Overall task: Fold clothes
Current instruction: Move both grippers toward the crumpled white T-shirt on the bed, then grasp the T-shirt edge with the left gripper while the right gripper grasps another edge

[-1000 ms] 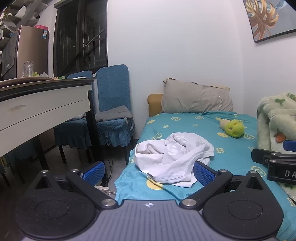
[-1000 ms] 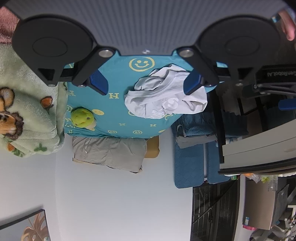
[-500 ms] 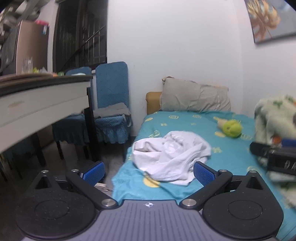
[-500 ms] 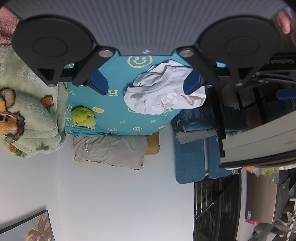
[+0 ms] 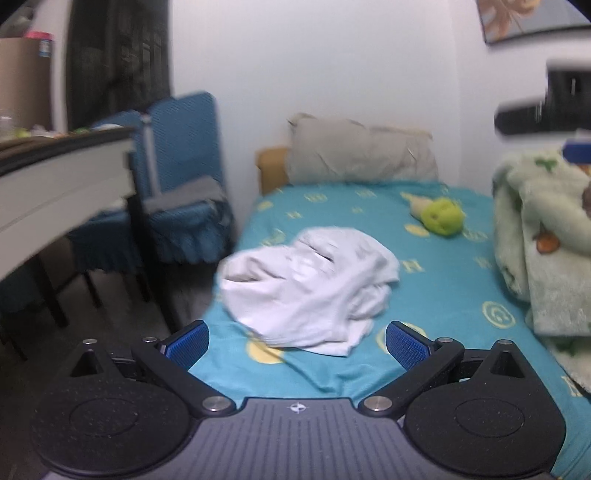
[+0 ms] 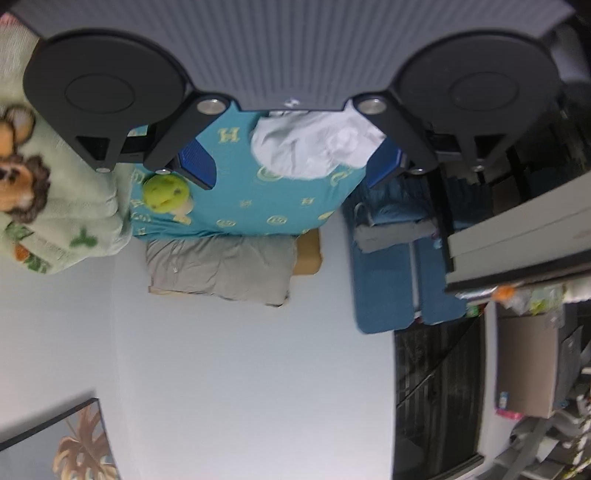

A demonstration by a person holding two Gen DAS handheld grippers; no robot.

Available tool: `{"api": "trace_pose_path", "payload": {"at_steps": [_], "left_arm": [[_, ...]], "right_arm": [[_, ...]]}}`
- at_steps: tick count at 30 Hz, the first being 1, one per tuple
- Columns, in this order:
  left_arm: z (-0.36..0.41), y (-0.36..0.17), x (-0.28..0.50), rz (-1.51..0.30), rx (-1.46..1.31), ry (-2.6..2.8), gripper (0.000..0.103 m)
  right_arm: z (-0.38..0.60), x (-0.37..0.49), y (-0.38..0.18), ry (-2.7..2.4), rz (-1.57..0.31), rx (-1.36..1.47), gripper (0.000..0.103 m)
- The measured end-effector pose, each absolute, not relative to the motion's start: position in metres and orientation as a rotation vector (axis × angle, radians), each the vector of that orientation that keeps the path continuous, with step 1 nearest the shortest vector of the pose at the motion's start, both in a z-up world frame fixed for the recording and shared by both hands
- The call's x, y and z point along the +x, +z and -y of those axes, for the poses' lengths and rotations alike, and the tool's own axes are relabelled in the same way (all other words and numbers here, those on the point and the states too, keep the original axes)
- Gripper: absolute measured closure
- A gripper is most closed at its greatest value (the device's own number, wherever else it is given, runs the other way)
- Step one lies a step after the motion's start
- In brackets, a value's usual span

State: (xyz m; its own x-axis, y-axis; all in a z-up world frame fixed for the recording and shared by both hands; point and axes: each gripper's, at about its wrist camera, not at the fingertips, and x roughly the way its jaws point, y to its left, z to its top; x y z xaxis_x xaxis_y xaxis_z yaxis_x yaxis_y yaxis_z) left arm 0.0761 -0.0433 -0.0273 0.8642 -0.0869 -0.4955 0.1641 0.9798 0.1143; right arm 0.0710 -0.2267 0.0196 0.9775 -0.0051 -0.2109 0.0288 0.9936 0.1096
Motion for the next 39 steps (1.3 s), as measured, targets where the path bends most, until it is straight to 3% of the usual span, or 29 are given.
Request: {"api": "trace_pose_path", "payload": {"at_steps": [4,6,14,16,19,22,24,27,39], "left_arm": [[0.063,-0.055,0.124,-0.575,0.239,-0.186,0.004],[0.073,-0.072,0.147,-0.594,0.312,-0.211,0.011],[0.086,-0.142,0.213,-0.534,0.498,-0.259,0.018],[0.084,-0.154,0.227,-0.548,0.476,-0.261,0.021],[0.08,-0.171,0.246,-0.573,0.46,-0.247,0.033],[0.075,-0.177,0.25,-0.573,0.443,-0.256,0.056],[0.071,-0.167,0.249,-0.554,0.419,-0.256,0.088],[0.061,-0.136,0.239,-0.495,0.343,-0.26,0.094],[0.029,-0.018,0.141,-0.302,0.113,-0.421,0.096]], "right_arm": [[0.255,0.092,0.002,-0.06,-0.273,0.212,0.013],[0.27,0.1,-0.013,-0.077,-0.317,0.273,0.014],[0.291,0.127,-0.06,-0.12,-0.405,0.372,0.014],[0.289,0.138,-0.068,-0.12,-0.425,0.369,0.024],[0.288,0.15,-0.08,-0.121,-0.452,0.362,0.024],[0.287,0.161,-0.091,-0.123,-0.478,0.356,0.024],[0.286,0.169,-0.098,-0.123,-0.495,0.352,0.024],[0.286,0.178,-0.107,-0.126,-0.512,0.347,0.024],[0.262,0.154,-0.083,-0.036,-0.408,0.287,0.024]]}}
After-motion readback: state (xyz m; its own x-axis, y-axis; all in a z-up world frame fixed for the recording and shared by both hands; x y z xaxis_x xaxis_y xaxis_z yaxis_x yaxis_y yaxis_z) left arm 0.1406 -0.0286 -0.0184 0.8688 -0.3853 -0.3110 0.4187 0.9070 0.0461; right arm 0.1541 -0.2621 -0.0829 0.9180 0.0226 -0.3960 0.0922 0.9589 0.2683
